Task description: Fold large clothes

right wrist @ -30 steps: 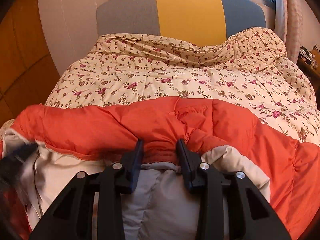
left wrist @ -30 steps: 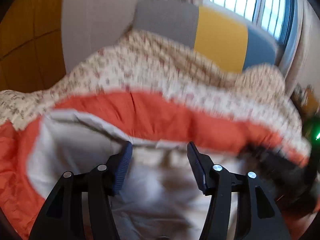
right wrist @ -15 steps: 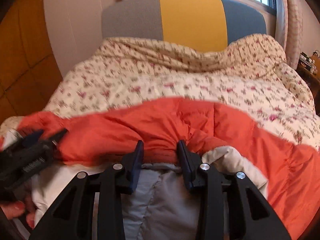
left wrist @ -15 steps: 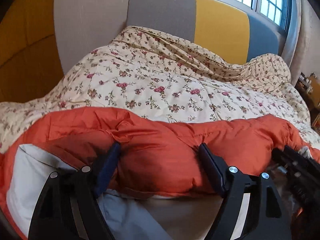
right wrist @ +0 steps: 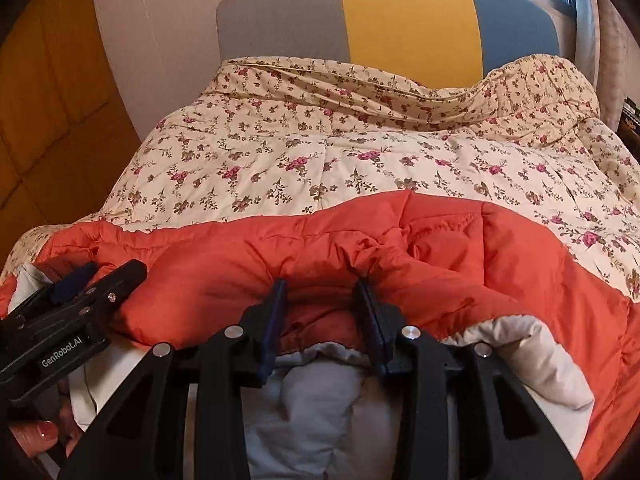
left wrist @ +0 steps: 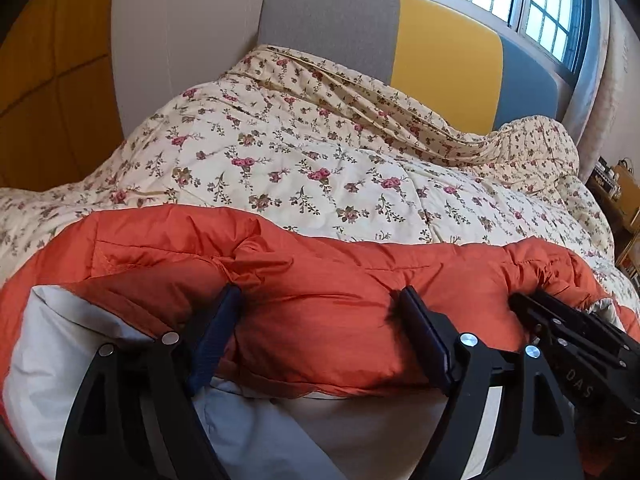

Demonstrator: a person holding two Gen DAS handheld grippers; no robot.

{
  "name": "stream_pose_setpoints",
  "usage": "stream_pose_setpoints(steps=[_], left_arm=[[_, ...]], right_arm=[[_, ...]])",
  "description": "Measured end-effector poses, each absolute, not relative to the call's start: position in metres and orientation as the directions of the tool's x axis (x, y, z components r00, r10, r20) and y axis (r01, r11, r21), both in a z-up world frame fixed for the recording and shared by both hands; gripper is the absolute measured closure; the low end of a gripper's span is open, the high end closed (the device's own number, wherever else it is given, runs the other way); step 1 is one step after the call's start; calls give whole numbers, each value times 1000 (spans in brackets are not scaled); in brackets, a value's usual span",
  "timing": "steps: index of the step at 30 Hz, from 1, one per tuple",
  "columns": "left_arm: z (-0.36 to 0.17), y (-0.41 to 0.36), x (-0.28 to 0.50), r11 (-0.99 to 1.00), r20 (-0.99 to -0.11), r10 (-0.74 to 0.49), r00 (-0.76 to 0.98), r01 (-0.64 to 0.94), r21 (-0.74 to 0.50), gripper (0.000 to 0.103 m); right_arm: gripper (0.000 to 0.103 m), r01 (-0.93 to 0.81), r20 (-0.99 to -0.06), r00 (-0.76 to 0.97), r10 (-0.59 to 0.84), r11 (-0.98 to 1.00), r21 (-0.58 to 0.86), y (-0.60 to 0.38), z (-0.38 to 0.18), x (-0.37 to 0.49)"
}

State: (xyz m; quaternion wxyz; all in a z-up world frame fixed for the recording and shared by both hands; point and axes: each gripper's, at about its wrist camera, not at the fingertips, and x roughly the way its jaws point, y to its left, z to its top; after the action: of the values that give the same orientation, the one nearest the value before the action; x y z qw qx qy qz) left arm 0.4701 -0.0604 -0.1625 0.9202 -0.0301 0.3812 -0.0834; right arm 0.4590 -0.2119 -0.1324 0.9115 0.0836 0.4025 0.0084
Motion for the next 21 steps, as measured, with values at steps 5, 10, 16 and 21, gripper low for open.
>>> stream_pose_setpoints(steps=[5, 10, 16, 21], left_arm=[[-157, -62, 457, 985, -706, -165, 689, 152, -81, 22], [-160, -60, 447, 983, -711, -169, 683, 168, -73, 22], [-168, -70, 456, 987, -726, -118, 677, 157, -13, 21], [-152, -51, 442, 977, -712, -208, 671, 174, -122, 20]], right_arm=[[67, 44, -743, 668, 40, 995, 93, -206, -129, 453], [67, 56, -739, 674, -2, 997, 49, -199, -131, 442], [67, 72, -732, 676, -82, 996, -45, -188, -138, 448], [67, 72, -730, 680, -64, 997, -20, -187, -138, 447]])
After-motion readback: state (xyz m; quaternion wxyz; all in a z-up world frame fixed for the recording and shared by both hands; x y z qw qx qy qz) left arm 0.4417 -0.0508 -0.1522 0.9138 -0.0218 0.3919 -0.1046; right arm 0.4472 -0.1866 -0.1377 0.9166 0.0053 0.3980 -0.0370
